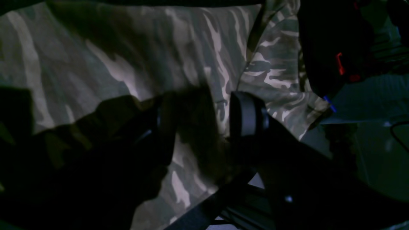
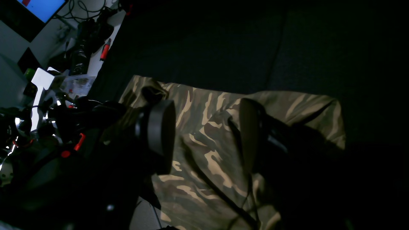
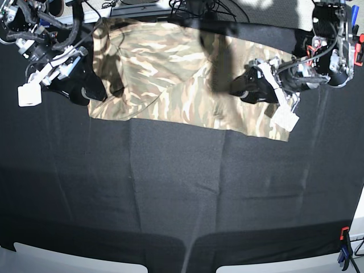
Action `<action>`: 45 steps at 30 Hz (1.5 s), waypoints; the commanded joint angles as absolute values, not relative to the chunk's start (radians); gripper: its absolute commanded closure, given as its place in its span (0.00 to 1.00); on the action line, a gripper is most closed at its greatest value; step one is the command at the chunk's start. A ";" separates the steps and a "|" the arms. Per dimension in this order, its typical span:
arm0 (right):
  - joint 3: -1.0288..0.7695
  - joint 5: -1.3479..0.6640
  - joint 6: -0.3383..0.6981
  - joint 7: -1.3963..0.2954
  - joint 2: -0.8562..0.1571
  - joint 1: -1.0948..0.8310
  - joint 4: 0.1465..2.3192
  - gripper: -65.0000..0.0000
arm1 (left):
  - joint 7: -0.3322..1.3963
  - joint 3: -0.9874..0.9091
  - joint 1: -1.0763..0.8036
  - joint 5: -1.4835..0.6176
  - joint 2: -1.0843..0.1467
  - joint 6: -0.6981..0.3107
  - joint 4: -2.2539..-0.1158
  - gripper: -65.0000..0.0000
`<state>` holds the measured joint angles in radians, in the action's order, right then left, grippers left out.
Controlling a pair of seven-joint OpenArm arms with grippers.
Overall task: Layout the t-shirt on the table in an organized manner, then fold the t-shirt properly
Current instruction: 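Fold the grasped end over toward the strip's middle with the left gripper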
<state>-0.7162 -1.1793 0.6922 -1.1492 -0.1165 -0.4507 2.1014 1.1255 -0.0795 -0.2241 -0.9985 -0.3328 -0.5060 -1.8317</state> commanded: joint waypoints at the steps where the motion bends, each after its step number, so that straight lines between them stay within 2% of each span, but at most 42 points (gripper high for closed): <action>1: -0.721 -1.208 0.698 -1.121 -0.127 -0.449 2.121 0.52 | 1.110 -0.083 -0.216 -1.023 -0.341 -0.516 -1.846 0.62; 9: -0.721 -1.162 0.698 -1.122 -0.127 -0.446 2.121 0.52 | 1.055 -0.083 -0.215 -1.018 -0.341 -0.518 -1.846 0.62; 11: -0.721 -1.124 0.698 -1.122 -0.127 -0.443 2.121 0.52 | 0.917 -0.083 -0.214 -0.909 -0.341 -0.533 -1.846 0.62; 13: -0.721 -1.123 0.698 -1.122 -0.127 -0.444 2.121 0.52 | 0.756 -0.083 -0.212 -0.702 -0.341 -0.528 -1.846 0.62; 15: -0.721 -1.126 0.698 -1.123 -0.127 -0.443 2.121 0.52 | 0.663 -0.083 -0.214 -0.578 -0.341 -0.460 -1.846 0.62; 20: -0.721 -1.130 0.698 -1.122 -0.127 -0.443 2.121 0.52 | 0.632 -0.081 -0.213 -0.548 -0.334 -0.441 -1.845 0.62; 23: -0.721 -1.129 0.698 -1.122 -0.127 -0.443 2.121 0.52 | 0.549 -0.060 -0.213 -0.470 -0.305 -0.431 -1.845 0.62; 28: -0.721 -1.130 0.698 -1.122 -0.127 -0.443 2.121 0.52 | 0.508 0.032 -0.213 -0.313 -0.238 -0.398 -1.845 0.62; 36: -0.721 -1.130 0.698 -1.129 -0.127 -0.444 2.121 0.52 | 0.358 0.216 -0.212 0.009 -0.213 -0.236 -1.811 0.62; 38: -0.721 -1.130 0.698 -1.132 -0.127 -0.444 2.121 0.52 | 0.343 0.247 -0.201 0.030 -0.213 -0.204 -1.751 0.62; 45: -0.721 -1.129 0.698 -1.132 -0.127 -0.444 2.121 0.52 | 0.343 0.310 -0.115 -0.041 -0.213 -0.201 -1.530 0.62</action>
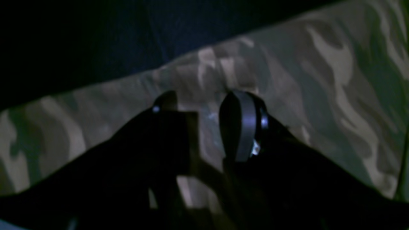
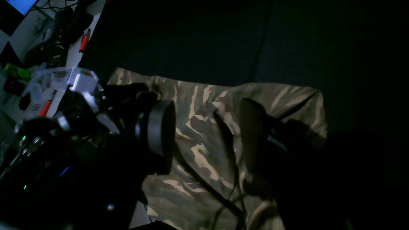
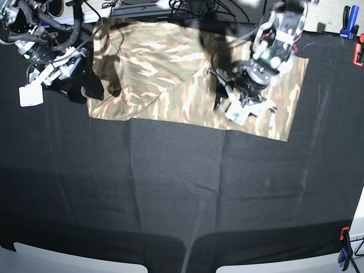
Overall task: Layout the t-shirt on the table in an organized manner, then fold the t-shirt properly
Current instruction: 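Fold the grasped end over toward the strip's middle with the left gripper, then grasp the other end with the right gripper and drag the strip toward it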
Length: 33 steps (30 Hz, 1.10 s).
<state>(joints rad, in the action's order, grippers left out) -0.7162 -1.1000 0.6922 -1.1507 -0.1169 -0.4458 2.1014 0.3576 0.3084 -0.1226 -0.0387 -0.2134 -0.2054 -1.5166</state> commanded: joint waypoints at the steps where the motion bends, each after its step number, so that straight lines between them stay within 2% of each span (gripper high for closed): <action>1: -0.721 -1.129 0.698 -1.131 -0.127 -0.444 2.121 0.52 | 0.342 0.311 -0.108 -0.059 -0.212 -0.201 -1.531 0.62; 4: -0.721 -1.087 0.698 -1.110 -0.127 -0.443 2.120 0.52 | 0.346 0.310 -0.088 -0.088 -0.196 -0.201 -1.541 0.62; 9: -0.721 -0.731 0.687 -0.933 -0.127 -0.443 2.118 0.52 | 0.397 0.310 -0.078 -0.088 -0.166 -0.202 -1.541 0.62; 12: -0.721 -0.607 0.639 -0.918 -0.127 -0.443 2.118 0.52 | 0.396 0.310 -0.080 -0.088 -0.166 -0.202 -1.541 0.62; 16: -0.719 -0.598 0.639 -0.928 -0.127 -0.443 2.116 0.51 | 0.396 0.310 -0.080 -0.088 -0.167 -0.202 -1.541 0.62; 20: -0.719 -0.598 0.639 -0.949 -0.127 -0.443 2.116 0.38 | 0.396 0.310 -0.080 -0.088 -0.167 -0.202 -1.541 0.62; 24: -0.720 -0.591 0.638 -0.973 -0.127 -0.443 2.112 0.37 | 0.396 0.310 -0.080 -0.088 -0.167 -0.202 -1.541 0.62; 26: -0.720 -0.567 0.595 -0.959 -0.127 -0.435 2.085 0.37 | 0.396 0.310 -0.080 -0.088 -0.167 -0.202 -1.541 0.62; 28: -0.720 -0.537 0.552 -0.936 -0.127 -0.410 2.024 0.37 | 0.396 0.310 -0.080 -0.088 -0.167 -0.202 -1.541 0.62; 33: -0.720 -0.534 0.551 -0.968 -0.127 -0.289 1.791 0.37 | 0.396 0.310 -0.080 -0.088 -0.167 -0.202 -1.541 0.62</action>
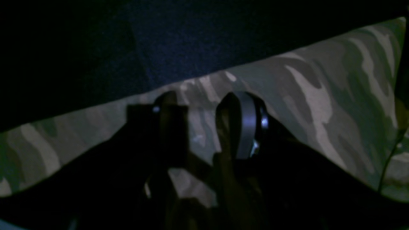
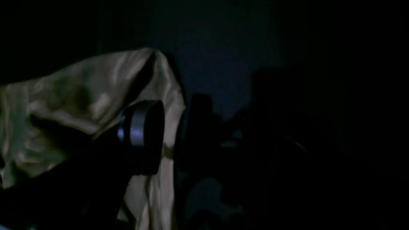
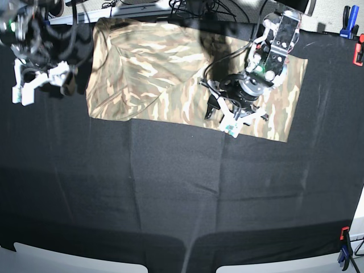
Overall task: Layout the t-shirt on the table in an organized manner, then fold the t-shirt properly
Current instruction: 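Grasp the other end with the right gripper and drag the strip toward it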
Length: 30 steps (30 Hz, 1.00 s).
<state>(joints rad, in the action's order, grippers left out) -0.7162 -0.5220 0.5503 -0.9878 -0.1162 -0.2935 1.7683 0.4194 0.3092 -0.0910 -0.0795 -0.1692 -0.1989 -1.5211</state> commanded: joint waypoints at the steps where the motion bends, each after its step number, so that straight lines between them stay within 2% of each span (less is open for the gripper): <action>1: -0.720 -0.535 0.561 -0.971 -0.127 -0.264 1.744 0.37 | 0.396 0.310 -0.080 -0.088 -0.167 -0.202 -1.541 0.62; 5: -0.720 -0.566 0.660 -1.005 -0.127 -0.179 1.591 0.37 | 0.396 0.310 -0.080 -0.087 -0.167 -0.202 -1.541 0.62; 8: -0.720 -0.609 0.696 -1.058 -0.125 -0.133 1.510 0.37 | 0.396 0.310 -0.080 -0.087 -0.167 -0.202 -1.541 0.62; 14: -0.715 -0.741 0.698 -1.136 -0.120 -0.118 1.462 0.38 | 0.395 0.310 -0.080 -0.088 -0.167 -0.202 -1.541 0.62; 18: -0.679 -0.737 0.698 -1.136 -0.118 -0.120 1.463 0.38 | 0.395 0.310 -0.080 -0.088 -0.167 -0.202 -1.541 0.62; 30: -0.382 -0.736 0.698 -1.135 -0.110 -0.120 1.463 0.38 | 0.396 0.310 -0.080 -0.087 -0.167 -0.202 -1.541 0.62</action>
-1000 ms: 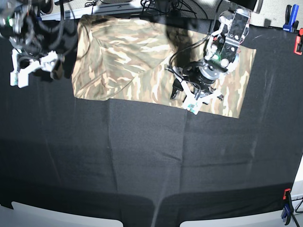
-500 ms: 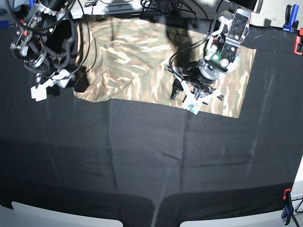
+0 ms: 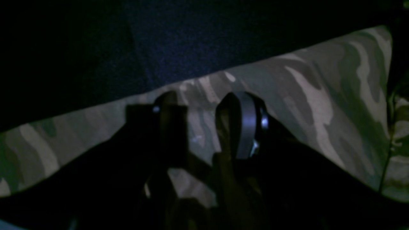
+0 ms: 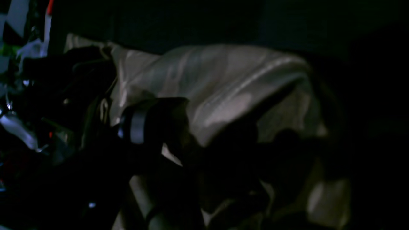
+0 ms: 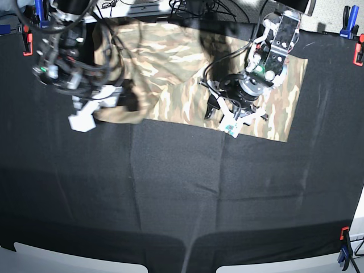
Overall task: Layout the t-shirt on the table in an organized manner, then fold the t-shirt properly
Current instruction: 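Grasp the other end with the right gripper and drag the strip toward it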
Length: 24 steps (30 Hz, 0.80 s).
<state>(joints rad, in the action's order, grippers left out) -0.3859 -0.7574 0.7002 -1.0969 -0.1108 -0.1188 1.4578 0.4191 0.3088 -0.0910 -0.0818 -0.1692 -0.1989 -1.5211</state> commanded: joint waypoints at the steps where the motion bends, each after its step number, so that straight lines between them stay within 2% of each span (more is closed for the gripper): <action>1: -0.371 -0.737 0.698 -1.135 -0.110 -0.119 1.463 0.38 | 0.396 0.310 -0.080 -0.087 -0.167 -0.202 -1.541 0.62; 4: -0.359 -0.736 0.698 -1.135 -0.110 -0.119 1.463 0.39 | 0.396 0.310 -0.080 -0.087 -0.167 -0.202 -1.541 0.62; 6: -0.362 -0.722 0.698 -1.135 -0.111 -0.119 1.463 0.48 | 0.397 0.310 -0.080 -0.087 -0.167 -0.202 -1.541 0.62; 8: -0.363 -0.676 0.698 -1.135 -0.111 -0.117 1.463 0.65 | 0.397 0.310 -0.080 -0.087 -0.167 -0.202 -1.541 0.62; 11: -0.363 -0.605 0.698 -1.134 -0.111 -0.110 1.464 1.00 | 0.397 0.310 -0.080 -0.088 -0.167 -0.202 -1.541 0.62; 24: -0.375 -0.334 0.678 -1.135 -0.135 0.059 1.464 1.00 | 0.397 0.310 -0.080 -0.192 -0.167 -0.202 -1.577 0.62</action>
